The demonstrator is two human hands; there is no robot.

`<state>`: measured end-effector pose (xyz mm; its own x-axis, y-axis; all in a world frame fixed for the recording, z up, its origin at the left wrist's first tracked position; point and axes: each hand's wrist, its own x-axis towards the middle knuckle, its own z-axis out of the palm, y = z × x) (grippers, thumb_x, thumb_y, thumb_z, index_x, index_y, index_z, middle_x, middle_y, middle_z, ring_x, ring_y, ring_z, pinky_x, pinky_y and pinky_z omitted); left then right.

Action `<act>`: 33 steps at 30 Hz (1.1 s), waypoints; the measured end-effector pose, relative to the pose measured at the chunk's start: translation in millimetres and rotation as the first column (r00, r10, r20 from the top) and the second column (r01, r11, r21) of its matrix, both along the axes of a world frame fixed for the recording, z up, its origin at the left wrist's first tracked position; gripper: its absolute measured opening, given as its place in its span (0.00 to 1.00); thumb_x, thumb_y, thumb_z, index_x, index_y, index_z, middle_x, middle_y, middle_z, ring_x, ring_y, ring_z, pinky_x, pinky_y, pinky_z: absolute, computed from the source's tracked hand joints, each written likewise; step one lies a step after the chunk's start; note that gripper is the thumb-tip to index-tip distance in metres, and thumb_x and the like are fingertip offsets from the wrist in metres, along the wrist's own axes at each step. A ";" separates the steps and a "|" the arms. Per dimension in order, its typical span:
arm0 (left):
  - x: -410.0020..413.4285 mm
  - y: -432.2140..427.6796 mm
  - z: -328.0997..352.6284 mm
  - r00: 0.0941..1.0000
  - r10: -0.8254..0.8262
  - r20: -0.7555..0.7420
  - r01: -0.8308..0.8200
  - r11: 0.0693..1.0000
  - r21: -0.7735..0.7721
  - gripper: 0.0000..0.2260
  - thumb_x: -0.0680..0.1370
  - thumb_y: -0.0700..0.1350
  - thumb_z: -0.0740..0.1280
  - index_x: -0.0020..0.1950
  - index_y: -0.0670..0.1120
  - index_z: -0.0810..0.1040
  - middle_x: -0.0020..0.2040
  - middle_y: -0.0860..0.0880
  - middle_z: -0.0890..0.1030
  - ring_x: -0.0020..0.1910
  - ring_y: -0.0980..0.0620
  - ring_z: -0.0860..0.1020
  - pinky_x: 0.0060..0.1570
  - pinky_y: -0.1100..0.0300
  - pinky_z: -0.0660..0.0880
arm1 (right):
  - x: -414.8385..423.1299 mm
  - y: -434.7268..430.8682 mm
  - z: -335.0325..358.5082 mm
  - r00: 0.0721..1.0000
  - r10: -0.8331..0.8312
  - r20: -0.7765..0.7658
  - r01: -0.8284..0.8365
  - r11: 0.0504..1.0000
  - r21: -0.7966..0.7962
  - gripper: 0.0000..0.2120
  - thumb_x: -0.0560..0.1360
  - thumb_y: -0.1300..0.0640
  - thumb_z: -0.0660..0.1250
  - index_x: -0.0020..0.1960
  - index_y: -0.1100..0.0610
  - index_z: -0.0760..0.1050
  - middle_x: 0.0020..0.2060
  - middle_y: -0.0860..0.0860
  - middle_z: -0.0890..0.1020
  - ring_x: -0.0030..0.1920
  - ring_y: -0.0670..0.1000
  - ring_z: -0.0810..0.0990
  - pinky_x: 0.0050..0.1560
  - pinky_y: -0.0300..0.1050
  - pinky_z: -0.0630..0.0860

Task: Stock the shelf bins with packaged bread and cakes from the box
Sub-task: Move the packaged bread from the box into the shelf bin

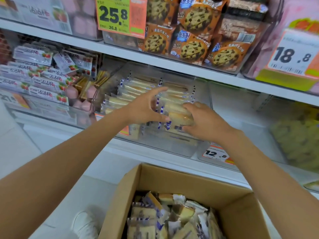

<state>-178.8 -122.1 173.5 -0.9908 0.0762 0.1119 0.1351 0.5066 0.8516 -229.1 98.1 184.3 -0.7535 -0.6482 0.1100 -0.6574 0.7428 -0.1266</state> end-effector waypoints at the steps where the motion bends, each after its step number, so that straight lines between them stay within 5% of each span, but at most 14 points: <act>1: -1.3 -0.1 -1.6 1.000 0.000 -0.015 0.001 0.999 0.033 0.36 0.69 0.49 0.79 0.73 0.59 0.67 0.59 0.55 0.77 0.57 0.56 0.77 0.56 0.60 0.75 | -0.9 0.4 0.0 1.000 0.003 0.010 -0.003 1.000 0.000 0.34 0.73 0.48 0.72 0.74 0.52 0.62 0.68 0.55 0.70 0.67 0.56 0.67 0.65 0.48 0.67; 3: -6.1 -3.8 -3.9 0.997 0.013 -0.078 -0.017 0.999 -0.047 0.25 0.72 0.47 0.77 0.67 0.57 0.75 0.55 0.56 0.79 0.49 0.65 0.77 0.50 0.65 0.73 | 3.8 -6.8 -6.3 0.990 0.041 0.138 -0.029 0.996 -0.085 0.33 0.73 0.45 0.72 0.73 0.53 0.65 0.66 0.54 0.71 0.67 0.55 0.67 0.63 0.45 0.66; 6: -9.4 -14.6 -12.6 0.998 0.001 -0.058 -0.014 0.972 -0.233 0.15 0.72 0.44 0.76 0.56 0.58 0.81 0.56 0.55 0.81 0.50 0.59 0.79 0.51 0.62 0.73 | 12.2 -21.0 -24.1 0.953 0.023 0.303 0.035 0.982 -0.186 0.33 0.75 0.36 0.63 0.75 0.49 0.63 0.71 0.52 0.64 0.73 0.54 0.59 0.72 0.47 0.58; 9: -7.4 -23.1 -22.0 1.000 0.016 -0.015 -0.020 0.939 -0.345 0.15 0.68 0.56 0.70 0.53 0.70 0.78 0.69 0.55 0.75 0.68 0.55 0.71 0.68 0.49 0.67 | 8.9 -24.0 -33.8 0.997 -0.074 0.017 0.075 0.996 -0.048 0.31 0.79 0.33 0.49 0.78 0.42 0.52 0.79 0.50 0.43 0.78 0.54 0.38 0.76 0.58 0.41; 12: -3.1 -26.6 -28.5 0.999 0.036 -0.031 -0.047 0.805 -0.591 0.18 0.80 0.62 0.59 0.70 0.67 0.69 0.81 0.54 0.54 0.80 0.52 0.50 0.77 0.46 0.47 | 3.9 -30.8 -41.7 0.979 -0.037 0.201 0.026 0.998 0.057 0.29 0.81 0.36 0.46 0.79 0.42 0.46 0.79 0.49 0.39 0.77 0.53 0.32 0.77 0.55 0.38; 15: -0.2 -25.1 -30.5 0.999 0.010 0.046 0.028 0.658 -0.752 0.22 0.82 0.61 0.46 0.77 0.65 0.54 0.81 0.54 0.42 0.80 0.53 0.42 0.75 0.48 0.41 | -1.7 -37.5 -41.7 0.939 -0.050 0.341 0.028 0.997 0.069 0.29 0.80 0.36 0.44 0.79 0.41 0.44 0.79 0.47 0.40 0.77 0.51 0.33 0.76 0.52 0.37; 18: -2.6 -19.9 -22.3 0.990 0.053 0.132 0.058 0.696 -0.715 0.21 0.84 0.59 0.48 0.78 0.64 0.56 0.81 0.54 0.43 0.80 0.52 0.43 0.75 0.45 0.41 | -0.6 -35.8 -37.4 0.959 -0.072 0.275 0.040 0.992 0.119 0.29 0.80 0.35 0.43 0.78 0.39 0.43 0.79 0.47 0.40 0.78 0.51 0.35 0.75 0.59 0.36; 21: 6.8 -9.1 -22.3 0.983 0.137 -0.125 -0.185 0.771 -0.609 0.18 0.82 0.56 0.59 0.72 0.57 0.71 0.77 0.48 0.65 0.76 0.46 0.60 0.74 0.43 0.56 | 17.6 -29.4 -39.2 0.999 -0.019 0.045 0.024 0.995 -0.093 0.26 0.82 0.41 0.53 0.78 0.46 0.57 0.78 0.54 0.55 0.78 0.56 0.49 0.75 0.58 0.44; 24: 37.5 23.7 -27.4 0.871 0.211 -0.443 -0.406 0.816 -0.410 0.07 0.79 0.50 0.65 0.51 0.49 0.80 0.48 0.50 0.80 0.50 0.47 0.77 0.50 0.53 0.72 | 51.2 -14.4 -50.6 0.973 0.012 -0.231 -0.100 0.922 -0.374 0.15 0.77 0.58 0.64 0.62 0.59 0.76 0.56 0.56 0.77 0.58 0.58 0.74 0.59 0.53 0.71; 26: 63.1 52.6 -33.4 0.901 0.246 -0.359 -0.375 0.857 -0.354 0.06 0.79 0.48 0.64 0.44 0.49 0.76 0.36 0.54 0.76 0.38 0.51 0.74 0.38 0.56 0.69 | 75.1 2.4 -68.5 0.980 0.030 -0.194 -0.114 0.893 -0.435 0.09 0.75 0.62 0.64 0.53 0.60 0.79 0.48 0.54 0.78 0.48 0.54 0.77 0.46 0.45 0.73; 28: 84.1 75.4 -54.3 0.962 0.238 -0.134 -0.270 0.899 -0.345 0.07 0.81 0.49 0.62 0.44 0.50 0.74 0.35 0.54 0.75 0.36 0.52 0.74 0.35 0.57 0.69 | 94.4 25.0 -93.5 0.999 0.041 0.005 -0.035 0.909 -0.416 0.07 0.76 0.62 0.64 0.52 0.58 0.79 0.47 0.51 0.78 0.44 0.52 0.78 0.43 0.44 0.73; 33: 126.0 104.9 -138.7 0.926 0.208 0.314 -0.115 0.950 -0.290 0.10 0.81 0.50 0.61 0.48 0.48 0.80 0.46 0.49 0.83 0.44 0.50 0.80 0.49 0.51 0.78 | 125.1 113.0 -178.7 0.842 -0.107 0.529 0.185 0.978 -0.096 0.11 0.79 0.59 0.63 0.59 0.53 0.79 0.53 0.48 0.81 0.53 0.48 0.79 0.52 0.41 0.74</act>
